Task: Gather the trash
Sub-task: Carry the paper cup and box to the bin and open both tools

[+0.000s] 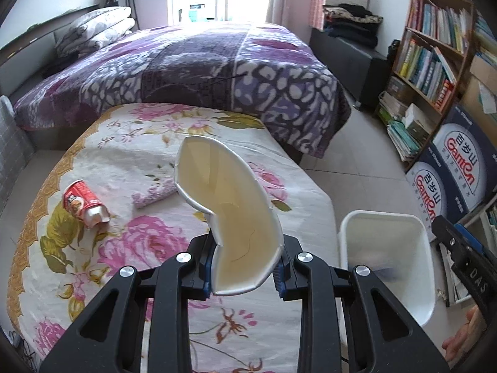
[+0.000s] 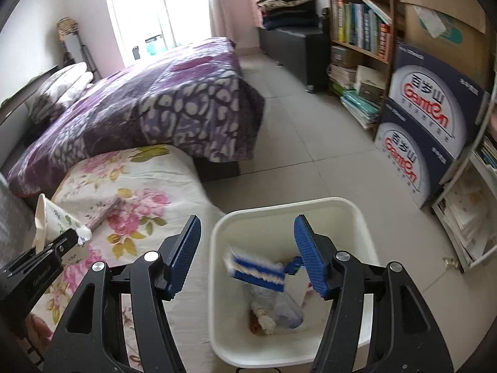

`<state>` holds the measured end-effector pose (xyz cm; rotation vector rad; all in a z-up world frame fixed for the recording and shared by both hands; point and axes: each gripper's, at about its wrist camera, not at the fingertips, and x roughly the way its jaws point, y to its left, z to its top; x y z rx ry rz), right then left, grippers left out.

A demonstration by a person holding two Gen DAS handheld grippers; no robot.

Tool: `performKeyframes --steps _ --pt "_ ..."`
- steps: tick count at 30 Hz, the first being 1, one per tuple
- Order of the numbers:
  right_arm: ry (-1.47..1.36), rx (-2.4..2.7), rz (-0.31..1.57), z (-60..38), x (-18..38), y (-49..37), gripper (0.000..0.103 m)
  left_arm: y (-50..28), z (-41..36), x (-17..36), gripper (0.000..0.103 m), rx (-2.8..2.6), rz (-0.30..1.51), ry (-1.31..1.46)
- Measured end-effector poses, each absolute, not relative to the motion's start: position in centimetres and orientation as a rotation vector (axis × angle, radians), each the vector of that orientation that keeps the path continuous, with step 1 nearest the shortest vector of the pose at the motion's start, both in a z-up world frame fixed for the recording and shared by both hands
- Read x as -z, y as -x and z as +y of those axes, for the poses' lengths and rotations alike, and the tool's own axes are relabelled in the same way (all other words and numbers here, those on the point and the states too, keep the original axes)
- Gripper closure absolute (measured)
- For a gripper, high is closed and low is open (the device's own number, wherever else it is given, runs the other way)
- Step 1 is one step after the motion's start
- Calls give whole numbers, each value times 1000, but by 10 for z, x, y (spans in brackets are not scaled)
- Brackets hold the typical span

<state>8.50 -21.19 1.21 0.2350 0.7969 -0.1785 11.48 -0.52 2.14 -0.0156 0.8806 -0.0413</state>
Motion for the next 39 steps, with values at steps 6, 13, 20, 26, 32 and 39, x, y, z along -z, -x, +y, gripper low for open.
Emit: performKeyframes --steps 6,13,20,26,32,39 --pt "-259 219 796 -233 -12 -79 43 -112 -24 -21 74 92 885 18" --pt "-288 255 792 -254 -14 -70 42 -110 -53 -17 74 164 907 20" --pt "-331 311 794 -280 -13 -61 36 -106 -85 -9 74 266 942 14" --pt "-383 353 800 -304 -11 -54 31 -108 -105 5 74 380 1025 69" --pt "-406 391 792 -319 -9 -47 24 -110 -123 18 72 455 1087 117" --pt "-427 426 777 -332 -11 -40 18 -106 -144 18 49 544 1111 142"
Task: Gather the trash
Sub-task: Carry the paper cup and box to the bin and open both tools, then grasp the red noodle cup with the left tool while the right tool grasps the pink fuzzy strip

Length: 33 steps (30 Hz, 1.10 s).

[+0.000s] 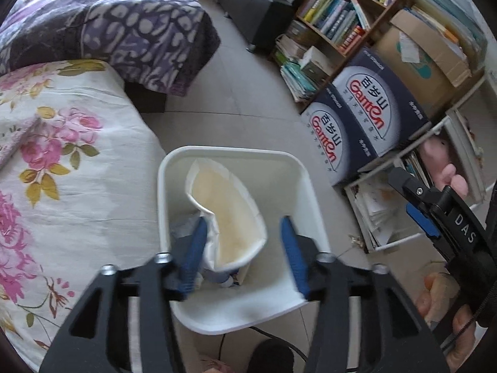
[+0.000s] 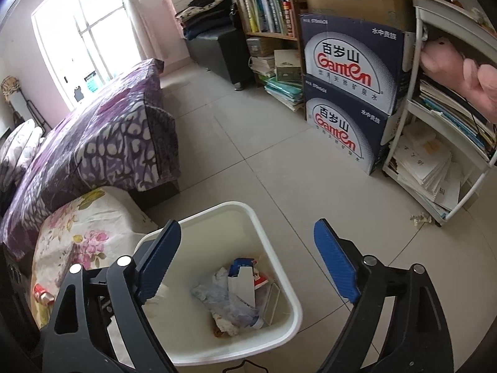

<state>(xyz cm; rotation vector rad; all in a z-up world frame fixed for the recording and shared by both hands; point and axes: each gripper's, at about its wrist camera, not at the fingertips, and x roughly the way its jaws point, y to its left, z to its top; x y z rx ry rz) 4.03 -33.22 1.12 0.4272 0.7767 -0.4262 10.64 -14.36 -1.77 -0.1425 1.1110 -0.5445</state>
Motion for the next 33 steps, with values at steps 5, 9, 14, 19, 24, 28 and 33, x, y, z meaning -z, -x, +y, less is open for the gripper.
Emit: performKeyframes --steps 5,9,14,19,24,28,33 --pt "-444 449 767 -339 -12 -37 15 -104 -150 16 48 550 1107 125" --pt "-446 453 768 -339 -11 -37 14 -103 -148 15 45 529 1096 98" --pt "-423 438 796 -328 -7 -44 11 -105 -134 13 33 447 1065 52" --pt "-398 407 821 -309 -3 -53 9 -108 -110 14 21 336 1035 -2" --pt "-365 370 850 -284 2 -65 9 -119 -66 20 19 167 1038 -21" --pt "-338 341 870 -263 7 -75 9 -131 -24 25 18 2 1053 -24" --pt "-337 286 900 -234 15 -90 9 -146 55 32 18 -241 1073 43"
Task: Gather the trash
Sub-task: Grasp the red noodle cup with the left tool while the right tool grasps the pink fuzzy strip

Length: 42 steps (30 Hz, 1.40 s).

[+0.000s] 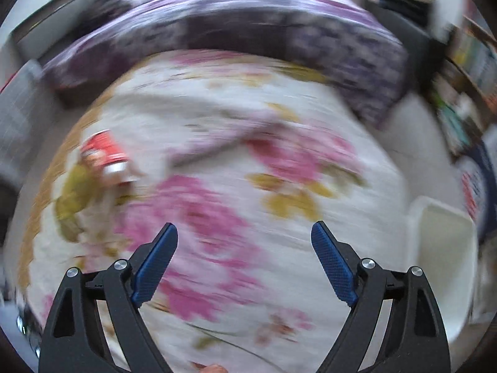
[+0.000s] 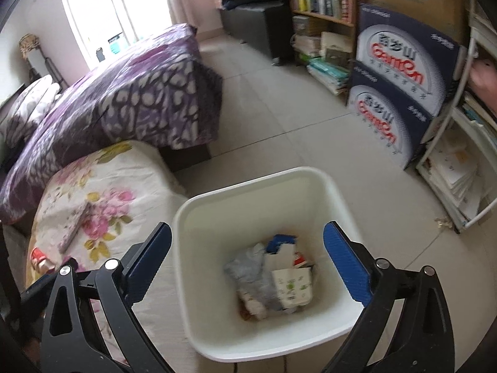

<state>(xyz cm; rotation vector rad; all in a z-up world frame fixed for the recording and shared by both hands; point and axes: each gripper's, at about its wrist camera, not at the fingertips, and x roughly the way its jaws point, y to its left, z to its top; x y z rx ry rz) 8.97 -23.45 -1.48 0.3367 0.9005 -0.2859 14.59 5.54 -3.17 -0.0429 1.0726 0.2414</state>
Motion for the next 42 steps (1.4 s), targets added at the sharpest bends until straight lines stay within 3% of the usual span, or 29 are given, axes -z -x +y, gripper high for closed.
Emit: performKeyframes --steps 11,17,18,20,21,22,30,34,37,39,40,42 --pt "-329 104 927 -144 28 -128 9 -171 226 38 18 -541 1085 416" --pt "-297 39 986 -74 49 -171 9 -182 268 63 18 -491 1153 606" --pt "-299 35 993 -67 51 -176 9 -181 271 67 20 -472 1156 645" --pt "-319 17 1023 -44 60 -194 9 -181 278 71 45 -441 1193 695" --pt "-336 9 1038 -33 65 -204 9 -180 277 73 63 -416 1209 707" --pt "-344 7 1044 -28 68 -208 9 -180 277 73 67 -392 1220 714" --pt "-425 69 1092 28 99 -265 9 -172 284 67 68 -380 1195 621" --pt "-265 114 1084 58 103 -280 8 -170 295 72 68 -386 1205 628" --pt "-82 95 1075 79 109 -276 21 -168 301 71 68 -388 1202 622" --pt "-21 28 1035 83 106 -263 40 -165 303 69 68 -394 1195 610" --pt "-4 3 1029 83 105 -258 44 -164 304 68 68 -395 1192 606" --pt "39 -76 1031 78 101 -246 71 -160 304 66 68 -395 1187 600"
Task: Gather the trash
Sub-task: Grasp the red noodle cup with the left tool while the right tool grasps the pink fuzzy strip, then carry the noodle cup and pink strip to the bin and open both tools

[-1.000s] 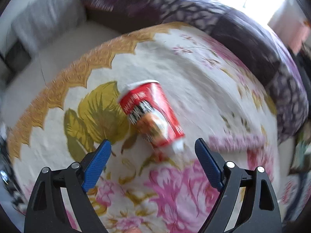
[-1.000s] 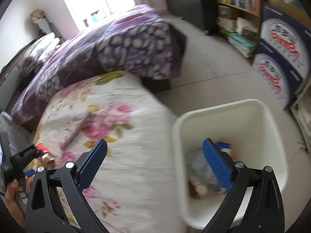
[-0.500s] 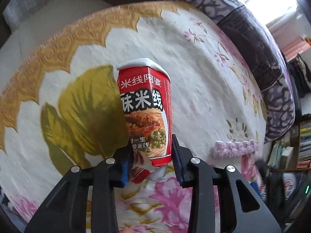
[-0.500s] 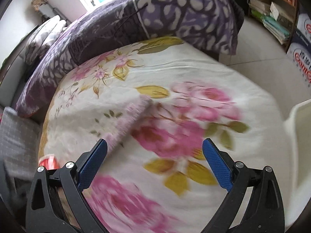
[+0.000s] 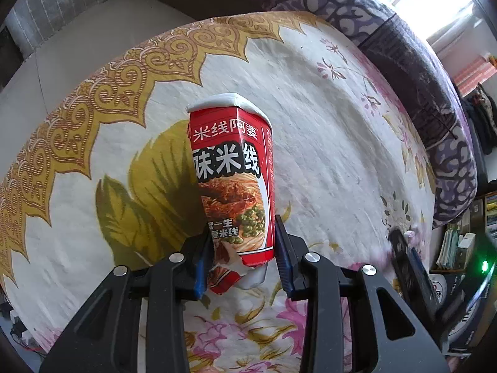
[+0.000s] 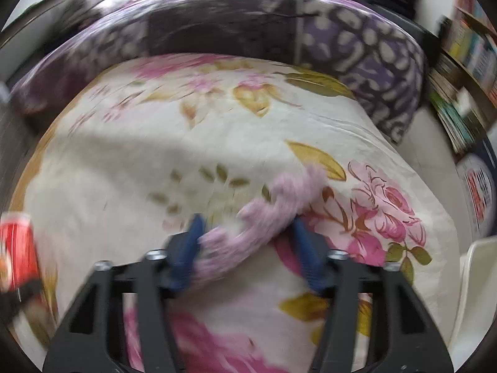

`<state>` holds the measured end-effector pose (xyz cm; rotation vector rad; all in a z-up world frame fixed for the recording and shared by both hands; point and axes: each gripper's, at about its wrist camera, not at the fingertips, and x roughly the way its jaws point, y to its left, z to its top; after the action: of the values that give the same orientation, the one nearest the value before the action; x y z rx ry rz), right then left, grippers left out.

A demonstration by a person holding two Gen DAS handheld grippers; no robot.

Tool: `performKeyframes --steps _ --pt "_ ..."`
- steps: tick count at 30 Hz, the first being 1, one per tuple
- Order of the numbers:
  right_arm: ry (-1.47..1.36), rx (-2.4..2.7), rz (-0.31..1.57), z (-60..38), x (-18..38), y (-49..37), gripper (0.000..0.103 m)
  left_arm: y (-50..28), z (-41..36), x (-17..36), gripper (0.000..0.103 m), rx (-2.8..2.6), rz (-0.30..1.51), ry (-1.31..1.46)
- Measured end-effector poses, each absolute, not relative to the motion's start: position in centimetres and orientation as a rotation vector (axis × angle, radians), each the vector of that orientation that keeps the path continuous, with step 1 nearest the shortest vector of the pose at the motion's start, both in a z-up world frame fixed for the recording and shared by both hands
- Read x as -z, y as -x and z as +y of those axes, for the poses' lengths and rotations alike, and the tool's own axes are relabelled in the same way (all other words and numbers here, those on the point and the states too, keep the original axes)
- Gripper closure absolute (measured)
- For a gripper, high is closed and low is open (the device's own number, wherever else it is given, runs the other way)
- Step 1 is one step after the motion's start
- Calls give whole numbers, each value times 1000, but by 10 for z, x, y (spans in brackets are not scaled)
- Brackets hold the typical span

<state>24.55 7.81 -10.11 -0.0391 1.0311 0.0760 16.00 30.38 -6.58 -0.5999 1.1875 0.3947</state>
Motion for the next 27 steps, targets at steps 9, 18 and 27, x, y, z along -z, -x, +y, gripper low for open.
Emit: performKeyframes --steps 9,18,27 --pt "13 -240 1077 30 82 -179 79 -147 272 51 68 -367 1153 502" --pt "-47 -230 1004 -12 47 -135 79 -130 237 15 68 -310 1068 418" --pt "-76 -213 939 -46 24 -105 78 -121 209 -11 68 -272 990 366"
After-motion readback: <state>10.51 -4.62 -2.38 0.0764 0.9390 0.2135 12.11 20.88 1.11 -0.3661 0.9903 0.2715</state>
